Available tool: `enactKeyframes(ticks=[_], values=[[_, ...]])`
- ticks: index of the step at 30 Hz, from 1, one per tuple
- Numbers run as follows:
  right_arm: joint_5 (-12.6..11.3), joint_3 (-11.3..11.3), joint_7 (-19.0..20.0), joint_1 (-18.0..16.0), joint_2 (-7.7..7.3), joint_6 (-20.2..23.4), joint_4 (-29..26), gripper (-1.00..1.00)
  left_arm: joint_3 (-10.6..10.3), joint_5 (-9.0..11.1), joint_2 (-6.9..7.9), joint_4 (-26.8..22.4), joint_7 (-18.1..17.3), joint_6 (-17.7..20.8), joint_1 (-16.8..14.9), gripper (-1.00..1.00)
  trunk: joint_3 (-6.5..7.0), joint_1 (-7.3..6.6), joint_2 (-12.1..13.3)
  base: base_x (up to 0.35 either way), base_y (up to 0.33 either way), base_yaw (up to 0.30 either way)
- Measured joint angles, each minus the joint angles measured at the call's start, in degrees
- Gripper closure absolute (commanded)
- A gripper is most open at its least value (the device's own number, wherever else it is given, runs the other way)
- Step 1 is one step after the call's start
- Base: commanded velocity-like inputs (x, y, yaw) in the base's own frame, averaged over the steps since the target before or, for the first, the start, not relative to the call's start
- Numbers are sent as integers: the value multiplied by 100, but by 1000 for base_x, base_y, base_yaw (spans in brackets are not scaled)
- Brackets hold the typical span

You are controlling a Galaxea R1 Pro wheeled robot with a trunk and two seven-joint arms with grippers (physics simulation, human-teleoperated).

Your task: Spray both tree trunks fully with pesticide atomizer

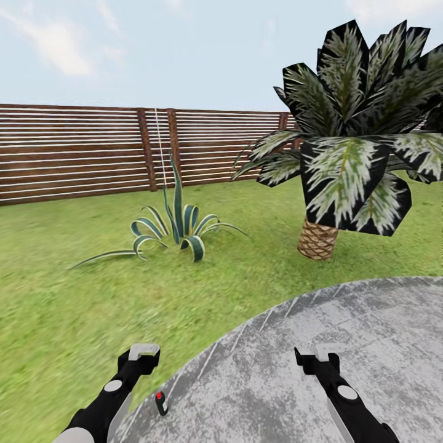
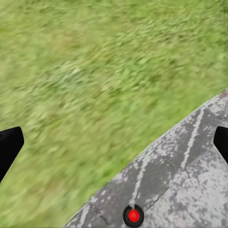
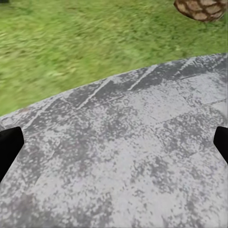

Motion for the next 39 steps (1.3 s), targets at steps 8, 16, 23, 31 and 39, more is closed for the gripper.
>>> enactKeyframes(ticks=[8,16,23,31,39], values=[[-9,0,0,0,0,0,-14,-100,-6,1,-1,-1,-2,0,1,-100,-89,109,-199,2,2,-2],[-9,0,0,0,0,0,-14,-100,2,1,0,-2,-2,-1,-1,-100,-233,285,-520,0,0,0],[-9,0,0,0,0,0,-15,-100,-3,-1,0,40,-2,-1,-1,-100,-359,439,-800,0,0,0],[-9,-3,0,0,0,-5,-15,-100,-4,-8,0,67,-2,-1,-7,-100,-502,614,-1121,0,0,0],[-9,1,0,0,0,-9,-15,-100,3,-20,0,87,-2,-430,3,-100,-650,790,-1442,0,0,0]])
